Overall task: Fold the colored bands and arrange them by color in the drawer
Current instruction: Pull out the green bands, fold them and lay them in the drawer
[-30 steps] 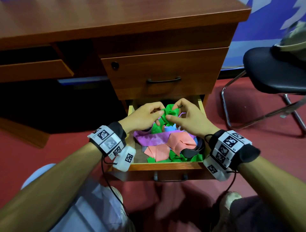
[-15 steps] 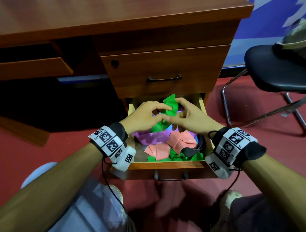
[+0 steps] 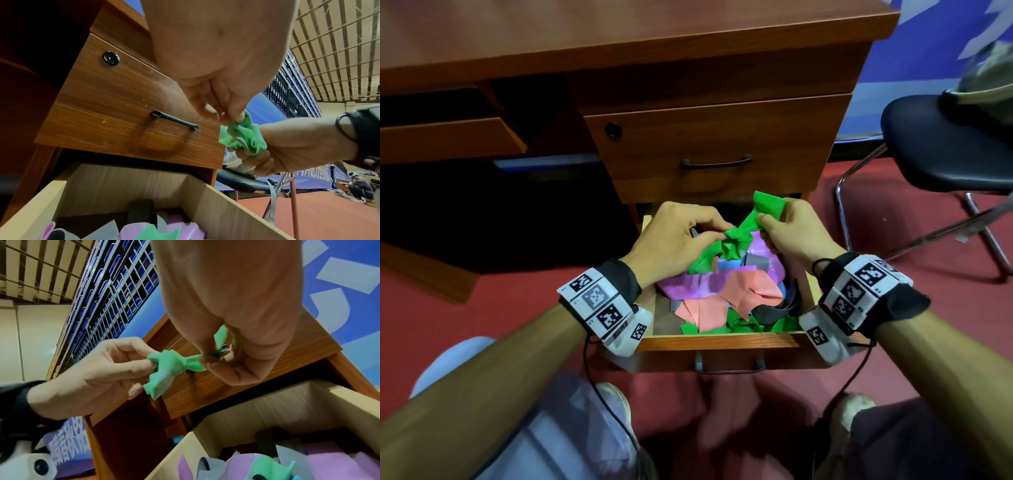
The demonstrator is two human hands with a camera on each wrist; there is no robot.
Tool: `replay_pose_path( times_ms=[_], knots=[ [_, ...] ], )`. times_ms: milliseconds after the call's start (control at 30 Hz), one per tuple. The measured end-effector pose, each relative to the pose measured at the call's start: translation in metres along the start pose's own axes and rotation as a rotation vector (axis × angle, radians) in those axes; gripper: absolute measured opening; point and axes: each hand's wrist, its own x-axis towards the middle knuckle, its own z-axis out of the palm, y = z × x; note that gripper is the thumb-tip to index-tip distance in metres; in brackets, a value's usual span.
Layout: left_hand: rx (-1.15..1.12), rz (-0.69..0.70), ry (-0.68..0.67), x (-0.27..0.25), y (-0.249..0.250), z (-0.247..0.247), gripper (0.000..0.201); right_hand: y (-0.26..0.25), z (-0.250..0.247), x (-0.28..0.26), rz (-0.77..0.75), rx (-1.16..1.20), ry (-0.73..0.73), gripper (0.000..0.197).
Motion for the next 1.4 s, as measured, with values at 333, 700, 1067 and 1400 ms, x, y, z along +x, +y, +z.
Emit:
replay_pose_path(
  times_ms=[333, 700, 1067, 1400],
  knots=[
    [0.003, -0.275, -0.054, 0.005, -0.012, 0.003, 0.01, -0.02, 0.004, -0.019, -0.369, -0.019, -0.035, 0.019],
    [-0.51, -0.496, 0.03, 0.008, -0.019, 0.013, 0.011, -0.015, 0.018, -0.026, -0.42, 0.018, -0.108, 0.016],
    [-1.021, -0.796, -0.128, 0.012, -0.01, 0.004, 0.024, -0.021, 0.01, -0.031, -0.015, 0.653, -0.432, 0.009],
    [-0.622, -0.72, -0.098, 0.004, -0.013, 0.018, 0.007, -0.012, 0.019, -0.031, -0.225, -0.06, -0.326, 0.039]
  ],
)
